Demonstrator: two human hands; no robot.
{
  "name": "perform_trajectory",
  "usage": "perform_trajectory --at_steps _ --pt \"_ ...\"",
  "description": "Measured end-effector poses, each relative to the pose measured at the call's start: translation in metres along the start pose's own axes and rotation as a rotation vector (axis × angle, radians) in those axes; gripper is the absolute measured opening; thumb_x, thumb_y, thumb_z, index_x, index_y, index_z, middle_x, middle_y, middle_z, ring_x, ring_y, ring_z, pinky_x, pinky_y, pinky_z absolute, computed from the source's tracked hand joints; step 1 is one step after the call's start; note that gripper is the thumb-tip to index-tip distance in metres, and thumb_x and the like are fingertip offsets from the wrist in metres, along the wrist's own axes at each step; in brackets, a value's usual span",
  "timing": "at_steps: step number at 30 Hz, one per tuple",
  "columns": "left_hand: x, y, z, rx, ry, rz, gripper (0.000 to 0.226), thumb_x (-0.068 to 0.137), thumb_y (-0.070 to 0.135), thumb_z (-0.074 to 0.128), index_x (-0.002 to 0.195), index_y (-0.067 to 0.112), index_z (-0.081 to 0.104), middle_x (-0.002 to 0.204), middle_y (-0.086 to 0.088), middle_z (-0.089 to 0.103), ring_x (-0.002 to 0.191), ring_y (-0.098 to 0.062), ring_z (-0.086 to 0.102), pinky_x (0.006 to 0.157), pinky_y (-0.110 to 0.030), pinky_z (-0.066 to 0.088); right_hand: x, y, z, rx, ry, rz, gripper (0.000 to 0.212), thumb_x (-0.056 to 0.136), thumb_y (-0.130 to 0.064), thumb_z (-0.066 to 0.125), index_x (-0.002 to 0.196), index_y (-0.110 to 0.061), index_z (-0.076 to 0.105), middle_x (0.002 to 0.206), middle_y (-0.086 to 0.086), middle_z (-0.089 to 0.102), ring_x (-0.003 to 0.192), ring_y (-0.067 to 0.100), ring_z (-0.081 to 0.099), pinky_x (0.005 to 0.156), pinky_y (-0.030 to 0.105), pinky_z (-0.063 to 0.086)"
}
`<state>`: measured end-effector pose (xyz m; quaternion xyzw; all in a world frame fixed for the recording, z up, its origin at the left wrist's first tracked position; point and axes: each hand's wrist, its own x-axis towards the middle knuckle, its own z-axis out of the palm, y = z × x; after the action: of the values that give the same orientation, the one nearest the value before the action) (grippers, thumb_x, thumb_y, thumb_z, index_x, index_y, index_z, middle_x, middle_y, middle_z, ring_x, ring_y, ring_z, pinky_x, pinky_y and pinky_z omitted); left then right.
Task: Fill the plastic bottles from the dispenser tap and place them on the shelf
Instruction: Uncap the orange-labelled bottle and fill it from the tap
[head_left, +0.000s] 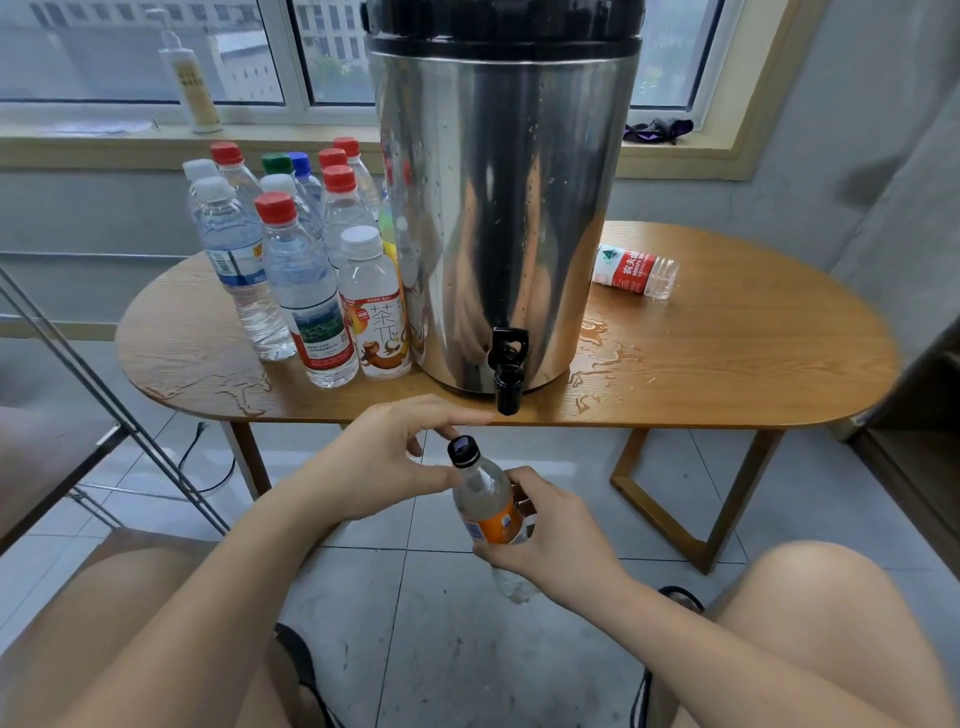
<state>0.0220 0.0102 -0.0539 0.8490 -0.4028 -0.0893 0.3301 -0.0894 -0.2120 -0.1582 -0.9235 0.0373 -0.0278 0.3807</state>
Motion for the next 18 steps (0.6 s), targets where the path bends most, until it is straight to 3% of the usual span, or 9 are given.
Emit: perform_trajectory --at_steps 3,5,7,9,13,16,18 --pt "0.0020 0.0046 0.0051 0.040 0.104 -0.096 0.054 0.080 0.069 0.079 0.125 0.041 0.072 0.110 0.022 0.072 0.104 -0.001 0.066 0.078 -0.024 0.056 0.0002 -0.0006 0.0001 -0.002 -0.004 0.003 0.071 0.072 -0.065 0.088 0.131 -0.049 0.051 0.119 -0.025 0.063 0.109 0.004 0.063 0.094 0.031 0.060" --pt "0.0036 0.0056 0.0076 0.091 0.146 -0.113 0.053 0.075 0.077 0.072 0.109 0.037 0.075 0.095 0.018 0.072 0.091 -0.005 0.067 0.075 -0.030 0.060 0.0003 -0.0012 0.0000 0.001 -0.008 0.004 0.072 0.071 -0.065 0.088 0.131 -0.049 0.051 0.120 -0.025 0.064 0.110 0.004 0.063 0.095 0.031 0.060" --pt "0.0045 0.0072 0.0093 0.102 0.146 -0.095 0.042 0.079 0.070 0.074 0.102 0.035 0.077 0.092 0.017 0.070 0.089 -0.006 0.067 0.077 -0.033 0.061 -0.0004 -0.0012 -0.0004 0.005 -0.009 0.000 0.073 0.070 -0.065 0.088 0.131 -0.048 0.052 0.120 -0.025 0.064 0.110 0.003 0.063 0.095 0.030 0.060" --pt "0.0049 0.0080 0.0091 0.111 0.116 -0.065 0.026 0.090 0.048 0.081 0.112 0.036 0.079 0.100 0.020 0.070 0.095 -0.003 0.066 0.081 -0.028 0.058 -0.0010 -0.0004 -0.0009 0.014 -0.004 0.000 0.072 0.070 -0.065 0.087 0.131 -0.047 0.053 0.119 -0.024 0.064 0.109 0.003 0.064 0.093 0.031 0.060" --pt "0.0029 0.0025 0.0034 0.088 0.002 0.024 0.046 0.096 0.014 0.082 0.129 0.045 0.076 0.125 0.029 0.070 0.120 0.005 0.062 0.091 -0.018 0.055 -0.0009 0.0009 -0.0019 0.010 -0.022 0.008 0.074 0.072 -0.062 0.089 0.135 -0.047 0.051 0.124 -0.024 0.064 0.112 0.005 0.063 0.096 0.031 0.060" --pt "0.0007 -0.0006 0.0038 0.040 -0.016 0.001 0.062 0.090 0.016 0.087 0.138 0.049 0.068 0.132 0.031 0.064 0.123 0.003 0.061 0.092 -0.018 0.055 -0.0007 0.0002 -0.0020 0.018 -0.024 0.004 0.073 0.073 -0.061 0.089 0.134 -0.047 0.052 0.123 -0.024 0.064 0.113 0.005 0.063 0.096 0.030 0.060" --pt "0.0007 0.0037 0.0070 0.041 0.008 -0.044 0.056 0.086 0.039 0.091 0.136 0.048 0.067 0.127 0.029 0.063 0.117 0.001 0.063 0.086 -0.020 0.056 -0.0007 -0.0004 -0.0016 0.021 -0.021 -0.001 0.072 0.071 -0.063 0.088 0.132 -0.048 0.052 0.121 -0.024 0.064 0.111 0.004 0.063 0.094 0.031 0.060"
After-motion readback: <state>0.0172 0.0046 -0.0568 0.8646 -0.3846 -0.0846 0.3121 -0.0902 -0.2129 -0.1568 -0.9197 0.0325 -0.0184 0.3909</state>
